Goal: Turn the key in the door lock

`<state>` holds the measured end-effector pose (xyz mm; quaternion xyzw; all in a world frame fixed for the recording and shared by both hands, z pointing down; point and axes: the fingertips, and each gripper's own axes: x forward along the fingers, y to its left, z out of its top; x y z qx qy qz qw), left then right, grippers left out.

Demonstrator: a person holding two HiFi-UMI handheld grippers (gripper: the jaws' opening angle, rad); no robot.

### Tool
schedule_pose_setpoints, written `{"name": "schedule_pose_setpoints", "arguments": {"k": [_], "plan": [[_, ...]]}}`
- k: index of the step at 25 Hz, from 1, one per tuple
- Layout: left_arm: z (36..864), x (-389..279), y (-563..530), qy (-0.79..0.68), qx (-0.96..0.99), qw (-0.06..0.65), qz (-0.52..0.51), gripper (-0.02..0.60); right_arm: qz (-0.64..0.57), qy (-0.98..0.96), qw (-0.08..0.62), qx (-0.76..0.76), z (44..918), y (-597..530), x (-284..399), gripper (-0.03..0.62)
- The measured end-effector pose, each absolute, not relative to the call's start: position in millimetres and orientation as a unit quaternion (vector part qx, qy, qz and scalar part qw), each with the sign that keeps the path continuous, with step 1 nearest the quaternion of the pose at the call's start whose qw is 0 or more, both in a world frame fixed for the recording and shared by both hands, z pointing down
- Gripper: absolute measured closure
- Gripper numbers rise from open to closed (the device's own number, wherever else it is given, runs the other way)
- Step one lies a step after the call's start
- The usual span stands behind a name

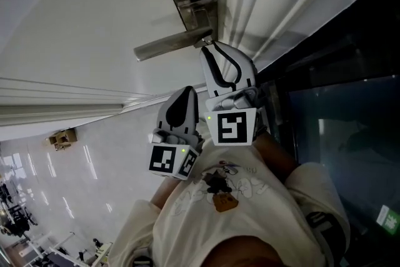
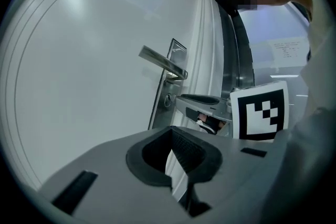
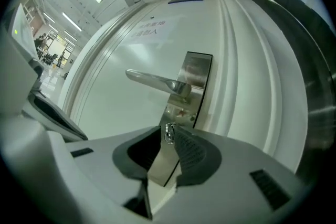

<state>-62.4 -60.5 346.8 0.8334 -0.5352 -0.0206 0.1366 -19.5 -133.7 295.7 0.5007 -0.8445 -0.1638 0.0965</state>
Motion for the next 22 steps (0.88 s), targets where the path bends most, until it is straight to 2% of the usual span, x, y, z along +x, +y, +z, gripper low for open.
{"name": "schedule_pose_setpoints", "arguments": {"k": [12, 16, 22], "plan": [[354, -65, -55, -0.543, 0.828, 0.142, -0.02, 0.575, -0.193, -0.831, 0.127, 0.506, 293, -151, -25, 0.531], [355, -65, -55, -0.547, 0.825, 0.141, -0.021, 0.575, -0.191, -0.833, 0.124, 0.503, 293, -151, -26, 0.557], [357, -66, -58, -0.552, 0.822, 0.142, -0.02, 0.575, -0.163, -0.847, 0.096, 0.498, 297, -151, -26, 0.559]]}}
